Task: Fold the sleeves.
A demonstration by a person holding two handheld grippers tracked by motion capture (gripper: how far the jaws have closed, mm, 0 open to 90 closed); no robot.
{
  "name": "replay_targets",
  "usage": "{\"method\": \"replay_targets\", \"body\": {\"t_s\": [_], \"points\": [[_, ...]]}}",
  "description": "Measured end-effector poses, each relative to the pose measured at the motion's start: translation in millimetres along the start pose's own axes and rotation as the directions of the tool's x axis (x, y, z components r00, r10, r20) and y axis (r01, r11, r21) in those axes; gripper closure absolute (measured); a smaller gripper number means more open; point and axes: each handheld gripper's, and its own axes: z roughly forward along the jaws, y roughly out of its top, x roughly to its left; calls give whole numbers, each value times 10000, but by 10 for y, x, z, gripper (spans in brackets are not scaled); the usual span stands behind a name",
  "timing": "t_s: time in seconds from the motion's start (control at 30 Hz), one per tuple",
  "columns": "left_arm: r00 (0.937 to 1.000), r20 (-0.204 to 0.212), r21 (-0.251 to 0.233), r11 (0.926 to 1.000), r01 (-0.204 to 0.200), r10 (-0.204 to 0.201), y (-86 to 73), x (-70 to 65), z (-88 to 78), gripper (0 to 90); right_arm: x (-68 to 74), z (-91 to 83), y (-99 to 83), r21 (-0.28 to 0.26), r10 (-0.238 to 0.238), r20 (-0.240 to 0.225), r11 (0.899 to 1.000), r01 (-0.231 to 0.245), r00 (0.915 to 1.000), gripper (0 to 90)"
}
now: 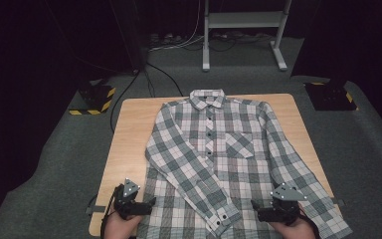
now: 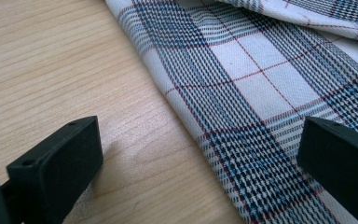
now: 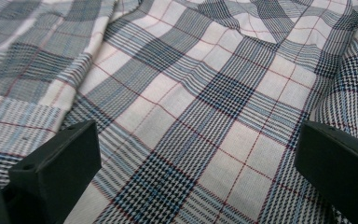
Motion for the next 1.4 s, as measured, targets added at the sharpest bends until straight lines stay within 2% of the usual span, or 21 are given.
{"method": "replay_targets", "body": {"t_s": [0.27,0.43,0.53,0.93,1.03,1.13,1.23,1.27,1.4], "points": [[10000,27,-17,10000,-13,13,2,-2,3,2,-30,-135,13,-212,77,-70,9997,-79,9999,1],[10000,28,-23,10000,-10,10,2,-2,3,3,-111,-237,-1,-378,187,216,9991,-179,9996,1],[10000,31,-28,10000,-11,11,3,-2,4,2,-220,-300,-22,-474,406,374,9981,-388,9985,2],[10000,48,-15,10000,-27,27,-3,-8,-2,3,-446,-410,-90,-521,821,822,9956,-779,9932,1],[10000,46,-15,10000,-27,28,-3,-8,-1,3,-514,-450,-122,-519,982,970,9943,-935,9904,2],[10000,49,-10,10000,-29,29,-3,-7,-2,3,-637,-523,-175,-454,1432,1150,9893,-1388,9830,4],[10000,46,-10,10000,-30,30,-3,-8,-2,3,-702,-556,-211,-410,1579,1273,9872,-1539,9792,4],[10000,46,-11,10000,-29,29,-3,-8,-2,3,-766,-588,-247,-419,1742,1409,9846,-1699,9746,6],[10000,29,-16,10000,-12,12,-3,-9,-2,3,-885,-643,-317,-463,2045,1638,9788,-1996,9651,7]]}}
